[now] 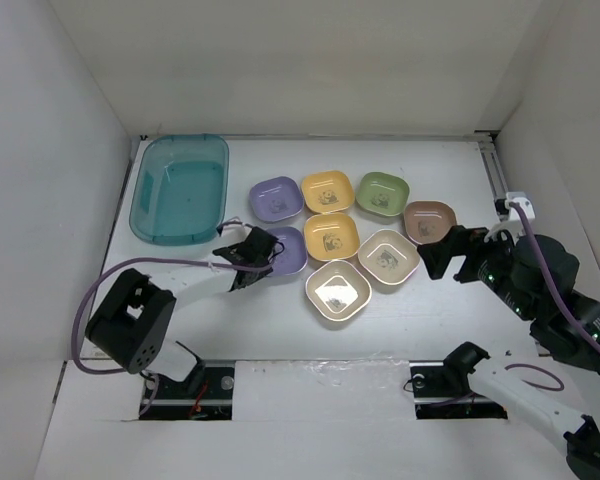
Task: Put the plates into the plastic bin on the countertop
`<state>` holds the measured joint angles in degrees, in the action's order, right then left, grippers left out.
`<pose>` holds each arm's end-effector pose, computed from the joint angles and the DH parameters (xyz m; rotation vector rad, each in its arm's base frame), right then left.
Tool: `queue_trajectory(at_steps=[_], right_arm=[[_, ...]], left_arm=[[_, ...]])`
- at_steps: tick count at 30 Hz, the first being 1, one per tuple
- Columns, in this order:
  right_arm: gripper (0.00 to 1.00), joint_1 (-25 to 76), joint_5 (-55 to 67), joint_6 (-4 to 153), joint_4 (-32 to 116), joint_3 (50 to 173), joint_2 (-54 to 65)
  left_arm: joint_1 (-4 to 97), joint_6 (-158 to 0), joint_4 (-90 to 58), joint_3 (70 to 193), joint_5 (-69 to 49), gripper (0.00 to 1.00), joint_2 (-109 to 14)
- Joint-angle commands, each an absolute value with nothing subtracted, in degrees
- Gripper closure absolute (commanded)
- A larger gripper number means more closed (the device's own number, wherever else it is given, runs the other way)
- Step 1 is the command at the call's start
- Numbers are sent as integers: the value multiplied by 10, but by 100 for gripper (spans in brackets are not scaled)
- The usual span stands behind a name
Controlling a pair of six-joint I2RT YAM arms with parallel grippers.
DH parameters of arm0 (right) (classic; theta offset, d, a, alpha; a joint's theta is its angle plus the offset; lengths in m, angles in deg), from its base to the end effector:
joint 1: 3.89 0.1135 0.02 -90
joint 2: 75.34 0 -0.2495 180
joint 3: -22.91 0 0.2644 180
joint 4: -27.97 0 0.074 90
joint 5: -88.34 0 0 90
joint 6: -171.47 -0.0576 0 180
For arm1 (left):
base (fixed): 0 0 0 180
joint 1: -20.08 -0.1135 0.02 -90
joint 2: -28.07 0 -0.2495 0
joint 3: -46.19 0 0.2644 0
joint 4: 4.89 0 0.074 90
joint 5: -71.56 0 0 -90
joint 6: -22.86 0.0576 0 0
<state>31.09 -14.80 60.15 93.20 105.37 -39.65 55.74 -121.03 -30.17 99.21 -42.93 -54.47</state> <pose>0.1073 0.0591 0.4105 -0.0695 1.9085 0.4536 0.2500 -0.1500 0.1273 -0.5457 2.3536 -0.1672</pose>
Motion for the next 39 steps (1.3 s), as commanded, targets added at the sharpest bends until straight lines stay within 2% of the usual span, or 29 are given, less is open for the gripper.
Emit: queue_trajectory(at_steps=[1, 2, 5, 7, 8, 9, 11, 15, 19, 23, 25, 30, 32, 33, 36, 39], right_arm=[[0, 316, -140, 607, 903, 1053, -400], [0, 316, -145, 613, 903, 1053, -400], [0, 316, -145, 613, 903, 1058, -405], [0, 316, -145, 613, 903, 1058, -405], [0, 316, -145, 613, 903, 1058, -405], [0, 316, -145, 613, 903, 1058, -405], [0, 316, -145, 613, 898, 1058, -400], [0, 316, -119, 613, 873, 1053, -395], [0, 316, -112, 613, 873, 1048, -395], [0, 316, -106, 613, 868, 1041, -395], [0, 316, -106, 613, 868, 1029, -395], [0, 316, -72, 613, 833, 1007, -395], [0, 316, -67, 613, 827, 987, -389], [0, 316, -61, 613, 819, 980, -389], [0, 316, -48, 607, 805, 961, -384], [0, 316, -34, 597, 790, 944, -384]], left_arm=[[567, -1258, -319, 1004, -432, 66, -561], [576, -1273, -334, 1004, -452, 79, -556], [634, -1349, -442, 1026, -508, 100, -530], [694, -1409, -533, 1071, -545, 100, -508], [716, -1450, -642, 1091, -564, 100, -508], [737, -1536, -700, 1134, -602, 100, -498], [772, -1591, -827, 1182, -630, 100, -483], [757, -1533, -828, 1264, -663, 100, -431], [675, -1463, -807, 1310, -683, 100, -415], [611, -1437, -807, 1365, -719, 100, -452], [548, -1416, -782, 1406, -725, 100, -474], [327, -1218, -586, 1421, -573, 100, -509], [228, -1202, -534, 1429, -520, 100, -537], [196, -1202, -525, 1439, -450, 100, -550], [136, -1193, -463, 1456, -411, 100, -608], [123, -1199, -472, 1536, -380, 100, -711]])
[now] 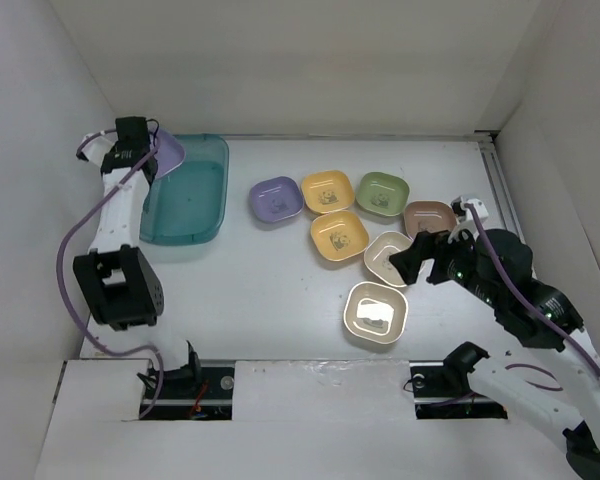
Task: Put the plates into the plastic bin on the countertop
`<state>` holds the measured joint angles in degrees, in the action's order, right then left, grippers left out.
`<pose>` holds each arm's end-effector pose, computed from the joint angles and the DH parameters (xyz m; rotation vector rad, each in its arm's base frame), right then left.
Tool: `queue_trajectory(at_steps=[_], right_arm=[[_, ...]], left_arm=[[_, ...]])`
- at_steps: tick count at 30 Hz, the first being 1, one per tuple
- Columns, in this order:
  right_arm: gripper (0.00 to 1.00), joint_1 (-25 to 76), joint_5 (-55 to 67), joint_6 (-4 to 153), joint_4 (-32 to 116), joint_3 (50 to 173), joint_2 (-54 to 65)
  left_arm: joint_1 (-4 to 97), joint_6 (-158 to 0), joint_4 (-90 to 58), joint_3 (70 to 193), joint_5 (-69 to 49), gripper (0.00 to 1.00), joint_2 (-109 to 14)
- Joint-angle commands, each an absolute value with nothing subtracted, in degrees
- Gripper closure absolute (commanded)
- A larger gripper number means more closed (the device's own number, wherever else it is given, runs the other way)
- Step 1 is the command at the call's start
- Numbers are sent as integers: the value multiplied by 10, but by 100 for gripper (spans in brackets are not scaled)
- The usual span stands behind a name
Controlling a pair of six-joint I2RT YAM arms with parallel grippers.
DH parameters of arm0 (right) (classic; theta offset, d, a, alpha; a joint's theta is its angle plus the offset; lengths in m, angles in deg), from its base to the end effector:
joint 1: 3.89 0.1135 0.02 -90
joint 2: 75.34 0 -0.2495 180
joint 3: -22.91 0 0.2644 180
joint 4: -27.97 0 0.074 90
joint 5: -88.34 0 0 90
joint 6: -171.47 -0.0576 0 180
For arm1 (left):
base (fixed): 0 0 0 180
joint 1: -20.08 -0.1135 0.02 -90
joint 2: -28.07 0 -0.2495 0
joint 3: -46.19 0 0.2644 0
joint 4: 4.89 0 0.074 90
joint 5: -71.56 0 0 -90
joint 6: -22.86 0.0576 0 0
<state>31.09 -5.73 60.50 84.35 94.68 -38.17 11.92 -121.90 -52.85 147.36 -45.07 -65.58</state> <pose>0.1342 0.0889 0.3656 -0.1955 1.9845 0.5708 0.3859 0.0814 0.3157 -1.3393 1.7332 0.0757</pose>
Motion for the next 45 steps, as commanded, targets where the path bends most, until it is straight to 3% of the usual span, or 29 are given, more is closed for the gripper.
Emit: queue_trajectory(at_steps=[1, 6, 12, 15, 16, 17, 20, 27, 37, 45], right_arm=[[0, 316, -29, 597, 790, 938, -384], [0, 316, -29, 592, 790, 938, -384], [0, 321, -35, 591, 790, 938, -384], [0, 321, -35, 591, 790, 938, -379], [0, 321, -35, 591, 790, 938, -379], [0, 321, -35, 591, 790, 938, -379], [0, 321, -35, 591, 790, 938, -379], [0, 321, -42, 591, 779, 938, -363], [0, 321, -47, 591, 774, 943, -352], [0, 321, -53, 591, 780, 938, -375]], left_arm=[[123, -1206, -472, 1558, -380, 100, -736], [123, -1191, -463, 1662, -358, 100, -874], [123, -1191, -447, 1677, -322, 97, -929], [129, -1180, -438, 1677, -322, 66, -935], [129, -1180, -447, 1687, -322, 43, -935], [129, -1180, -447, 1687, -322, 30, -926], [146, -1180, -438, 1655, -352, 4, -873], [272, -1097, -414, 1649, -391, 0, -763], [472, -1165, -450, 1569, -388, 0, -810], [495, -1220, -442, 1497, -403, 2, -848]])
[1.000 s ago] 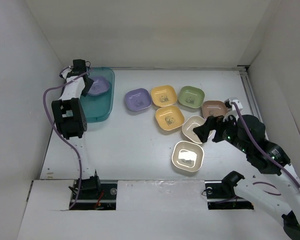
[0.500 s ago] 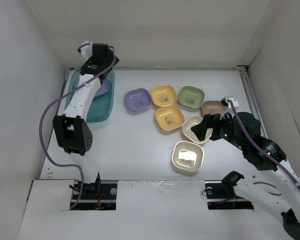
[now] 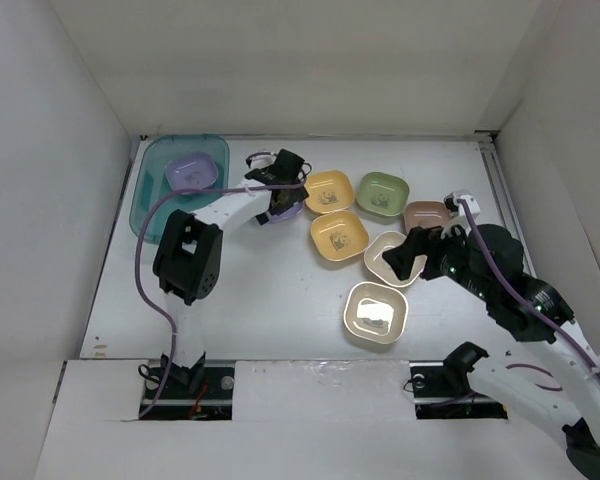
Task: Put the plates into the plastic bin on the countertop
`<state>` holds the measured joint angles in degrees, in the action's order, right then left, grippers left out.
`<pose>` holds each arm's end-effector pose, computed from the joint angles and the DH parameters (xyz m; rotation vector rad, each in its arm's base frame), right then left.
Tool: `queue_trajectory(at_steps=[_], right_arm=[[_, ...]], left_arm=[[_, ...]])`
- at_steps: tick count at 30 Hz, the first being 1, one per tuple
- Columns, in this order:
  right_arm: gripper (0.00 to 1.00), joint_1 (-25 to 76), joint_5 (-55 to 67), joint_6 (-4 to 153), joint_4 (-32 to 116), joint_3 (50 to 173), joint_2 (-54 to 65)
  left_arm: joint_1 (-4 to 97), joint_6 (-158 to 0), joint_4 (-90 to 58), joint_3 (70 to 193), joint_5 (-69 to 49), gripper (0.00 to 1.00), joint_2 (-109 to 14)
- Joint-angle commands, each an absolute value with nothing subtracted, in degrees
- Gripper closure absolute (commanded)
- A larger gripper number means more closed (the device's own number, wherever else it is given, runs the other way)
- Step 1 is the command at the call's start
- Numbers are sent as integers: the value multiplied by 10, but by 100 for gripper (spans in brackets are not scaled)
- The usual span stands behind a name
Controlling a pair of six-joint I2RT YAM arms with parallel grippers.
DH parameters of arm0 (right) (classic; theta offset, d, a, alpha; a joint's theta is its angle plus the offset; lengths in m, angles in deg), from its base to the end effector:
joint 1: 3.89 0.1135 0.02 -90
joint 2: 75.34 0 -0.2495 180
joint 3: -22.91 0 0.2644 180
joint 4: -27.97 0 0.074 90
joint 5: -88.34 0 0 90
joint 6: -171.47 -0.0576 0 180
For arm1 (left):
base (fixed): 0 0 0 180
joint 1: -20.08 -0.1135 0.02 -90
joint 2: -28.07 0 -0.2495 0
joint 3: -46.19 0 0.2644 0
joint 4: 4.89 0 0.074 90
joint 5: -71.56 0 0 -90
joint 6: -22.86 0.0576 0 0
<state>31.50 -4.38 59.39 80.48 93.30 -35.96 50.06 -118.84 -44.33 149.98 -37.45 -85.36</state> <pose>0.1452 0.0998 0.3598 -0.1993 1.9863 0.6118 0.4113 -0.2156 0.2011 -0.5944 2.3092 -0.2792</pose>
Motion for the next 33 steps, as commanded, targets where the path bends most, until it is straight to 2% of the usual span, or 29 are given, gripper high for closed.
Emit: queue_trajectory(at_steps=[1, 16, 20, 24, 25, 30, 33], right_arm=[[0, 321, -53, 591, 780, 938, -375], [0, 321, -53, 591, 780, 938, -369], [0, 321, -41, 591, 775, 938, -364], [0, 321, -41, 591, 775, 938, -364], [0, 321, -41, 591, 775, 938, -364], [0, 321, -41, 591, 780, 938, -364], [0, 321, -46, 591, 780, 938, -364]], left_arm=[[495, -1229, -442, 1497, -408, 2, -853], [475, -1266, -417, 1408, -422, 9, -849], [461, -1266, -406, 1401, -431, 19, -849], [454, -1266, -411, 1407, -417, 56, -881], [454, -1266, -417, 1407, -417, 70, -886], [454, -1295, -424, 1395, -434, 92, -854], [454, -1304, -451, 1389, -460, 100, -814]])
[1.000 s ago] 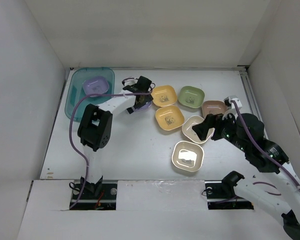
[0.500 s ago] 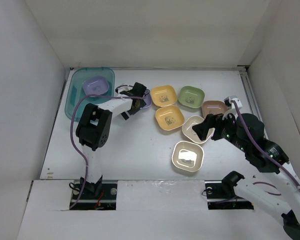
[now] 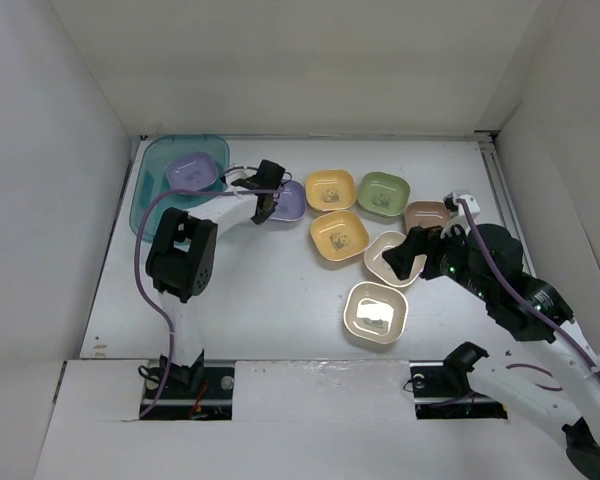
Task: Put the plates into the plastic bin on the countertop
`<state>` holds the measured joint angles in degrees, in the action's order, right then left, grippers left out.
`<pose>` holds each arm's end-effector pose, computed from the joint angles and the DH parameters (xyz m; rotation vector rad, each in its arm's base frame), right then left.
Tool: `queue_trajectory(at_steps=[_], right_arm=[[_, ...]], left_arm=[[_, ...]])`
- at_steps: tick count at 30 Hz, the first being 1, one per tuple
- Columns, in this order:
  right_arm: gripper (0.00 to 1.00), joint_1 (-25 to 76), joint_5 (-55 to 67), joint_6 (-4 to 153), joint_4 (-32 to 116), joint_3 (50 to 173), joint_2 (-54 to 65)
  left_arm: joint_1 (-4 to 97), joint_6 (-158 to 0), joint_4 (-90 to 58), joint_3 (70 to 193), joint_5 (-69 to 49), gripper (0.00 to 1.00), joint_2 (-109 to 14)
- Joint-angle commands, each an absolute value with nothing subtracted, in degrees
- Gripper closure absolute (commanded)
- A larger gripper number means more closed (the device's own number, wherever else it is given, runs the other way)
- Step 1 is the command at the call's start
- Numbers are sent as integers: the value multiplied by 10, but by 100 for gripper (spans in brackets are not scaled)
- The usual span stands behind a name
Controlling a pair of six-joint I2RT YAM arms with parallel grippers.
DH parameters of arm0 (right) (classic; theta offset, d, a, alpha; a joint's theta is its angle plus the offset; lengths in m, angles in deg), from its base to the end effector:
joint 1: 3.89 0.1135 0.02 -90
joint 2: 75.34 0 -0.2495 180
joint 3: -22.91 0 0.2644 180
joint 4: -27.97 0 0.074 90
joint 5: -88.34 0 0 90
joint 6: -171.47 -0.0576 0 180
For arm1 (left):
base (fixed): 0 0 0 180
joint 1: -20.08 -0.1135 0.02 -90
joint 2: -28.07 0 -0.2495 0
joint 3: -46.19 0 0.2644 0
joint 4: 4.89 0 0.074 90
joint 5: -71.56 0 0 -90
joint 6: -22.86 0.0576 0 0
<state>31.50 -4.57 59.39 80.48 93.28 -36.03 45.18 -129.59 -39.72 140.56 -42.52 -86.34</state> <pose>0.1451 0.0995 0.3599 -0.1969 1.9851 0.6091 0.4124 -0.1672 0.1466 -0.9275 2.2351 -0.1569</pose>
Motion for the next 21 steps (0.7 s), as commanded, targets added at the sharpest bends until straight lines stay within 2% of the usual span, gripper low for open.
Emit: queue_trajectory(at_steps=[1, 10, 13, 21], right_arm=[[0, 321, -46, 591, 780, 932, -364], [0, 321, -41, 591, 774, 927, -364], [0, 321, -41, 591, 774, 932, -364], [0, 321, -36, 591, 774, 932, -369]], left_arm=[[454, -1316, -461, 1395, -468, 100, -795], [471, -1329, -585, 1521, -584, 100, -739], [413, -1315, -576, 1549, -543, 100, -727], [231, -1285, -478, 1530, -404, 100, -712]])
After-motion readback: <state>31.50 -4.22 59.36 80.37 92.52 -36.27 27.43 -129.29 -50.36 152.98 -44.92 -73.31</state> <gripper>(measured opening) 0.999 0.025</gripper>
